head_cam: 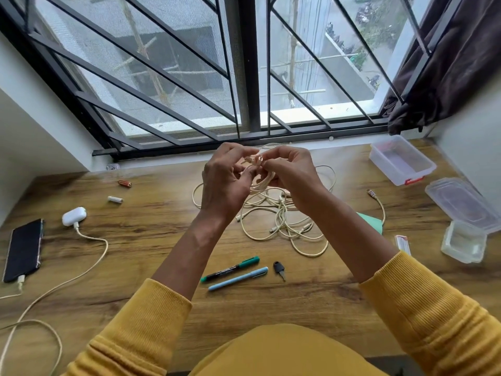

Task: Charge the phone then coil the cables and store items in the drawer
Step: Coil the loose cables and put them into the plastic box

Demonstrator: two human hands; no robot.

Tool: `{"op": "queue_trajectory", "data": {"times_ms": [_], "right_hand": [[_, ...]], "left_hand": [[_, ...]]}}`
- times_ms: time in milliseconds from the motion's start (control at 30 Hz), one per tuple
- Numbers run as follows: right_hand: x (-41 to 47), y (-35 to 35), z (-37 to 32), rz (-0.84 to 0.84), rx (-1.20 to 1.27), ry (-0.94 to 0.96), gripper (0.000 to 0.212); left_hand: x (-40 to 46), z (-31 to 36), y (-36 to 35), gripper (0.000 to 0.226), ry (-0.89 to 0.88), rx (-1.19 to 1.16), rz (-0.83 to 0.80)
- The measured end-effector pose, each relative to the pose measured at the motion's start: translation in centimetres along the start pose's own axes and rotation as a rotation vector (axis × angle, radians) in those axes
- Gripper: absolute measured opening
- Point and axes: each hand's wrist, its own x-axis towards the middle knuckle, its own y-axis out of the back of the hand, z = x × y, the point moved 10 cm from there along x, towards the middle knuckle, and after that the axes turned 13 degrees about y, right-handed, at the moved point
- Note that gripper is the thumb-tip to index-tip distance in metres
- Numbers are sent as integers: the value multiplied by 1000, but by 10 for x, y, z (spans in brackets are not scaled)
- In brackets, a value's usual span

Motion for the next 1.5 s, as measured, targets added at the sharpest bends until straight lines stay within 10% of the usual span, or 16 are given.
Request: {"op": "queue_trajectory", "data": {"times_ms": [800, 1033, 1500], "right_hand": [[-7, 51, 4, 268, -6, 47, 29], [-7, 51, 0, 59, -156, 4, 28], [-41, 138, 38, 214, 10, -223, 10]], "left_hand": [[-12, -34, -8, 11, 352, -302, -11], [-11, -30, -23, 17, 412, -262, -18], [-37, -23, -129, 20, 776, -661, -310]]}}
